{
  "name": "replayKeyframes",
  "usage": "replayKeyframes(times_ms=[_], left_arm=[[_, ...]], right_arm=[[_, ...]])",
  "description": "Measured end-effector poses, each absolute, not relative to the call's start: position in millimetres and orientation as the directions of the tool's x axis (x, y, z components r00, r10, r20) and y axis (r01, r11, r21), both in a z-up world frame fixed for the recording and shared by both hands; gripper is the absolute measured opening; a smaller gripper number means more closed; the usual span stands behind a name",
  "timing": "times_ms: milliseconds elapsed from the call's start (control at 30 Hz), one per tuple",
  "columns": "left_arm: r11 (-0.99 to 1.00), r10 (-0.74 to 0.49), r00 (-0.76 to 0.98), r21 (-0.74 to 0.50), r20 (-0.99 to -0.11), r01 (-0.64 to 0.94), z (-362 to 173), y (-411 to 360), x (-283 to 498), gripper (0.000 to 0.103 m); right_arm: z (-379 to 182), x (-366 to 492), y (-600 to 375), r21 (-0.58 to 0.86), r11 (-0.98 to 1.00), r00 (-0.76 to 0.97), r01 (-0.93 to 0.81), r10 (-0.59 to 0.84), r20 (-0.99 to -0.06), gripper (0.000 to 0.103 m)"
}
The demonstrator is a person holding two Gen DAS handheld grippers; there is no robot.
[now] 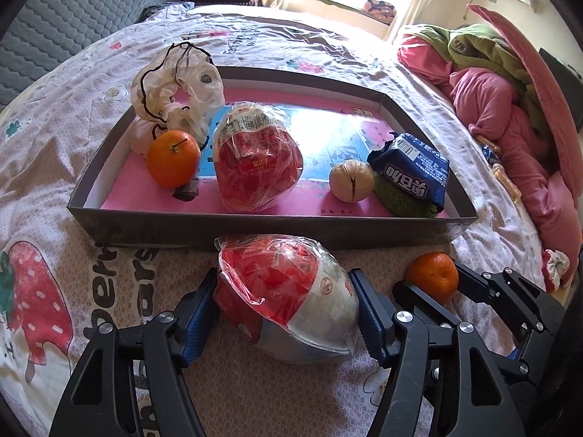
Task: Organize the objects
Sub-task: 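Grasp the red-and-white bagged ball with the left tool while the right tool grasps the orange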
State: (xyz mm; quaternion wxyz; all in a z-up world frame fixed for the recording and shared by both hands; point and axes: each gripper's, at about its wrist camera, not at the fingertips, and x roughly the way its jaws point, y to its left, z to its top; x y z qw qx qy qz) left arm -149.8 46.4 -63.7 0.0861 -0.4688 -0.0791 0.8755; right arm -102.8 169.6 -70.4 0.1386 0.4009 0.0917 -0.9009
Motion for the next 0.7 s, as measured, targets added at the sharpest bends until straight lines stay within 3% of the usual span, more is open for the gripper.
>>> replayKeyframes(times_ms=[200,700], left_arm=[[-0.974,0.223,-0.550,-0.208,-0.805,-0.090,-63.3,47.7,-148.8,0.064],[-0.971,0.239,-0.584,-0.209,-0.775,-0.121,-44.3,44.2,-135.8,0.064]], right_arm=[[-69.2,-101.9,172.5,-0.041,-0.946,-0.642,0.321,-0.186,-0.744,0.039],[-59.0,-93.6,174.3,-0.017,-0.944,-0.659,0.330,-0.217,-0.720,0.039]])
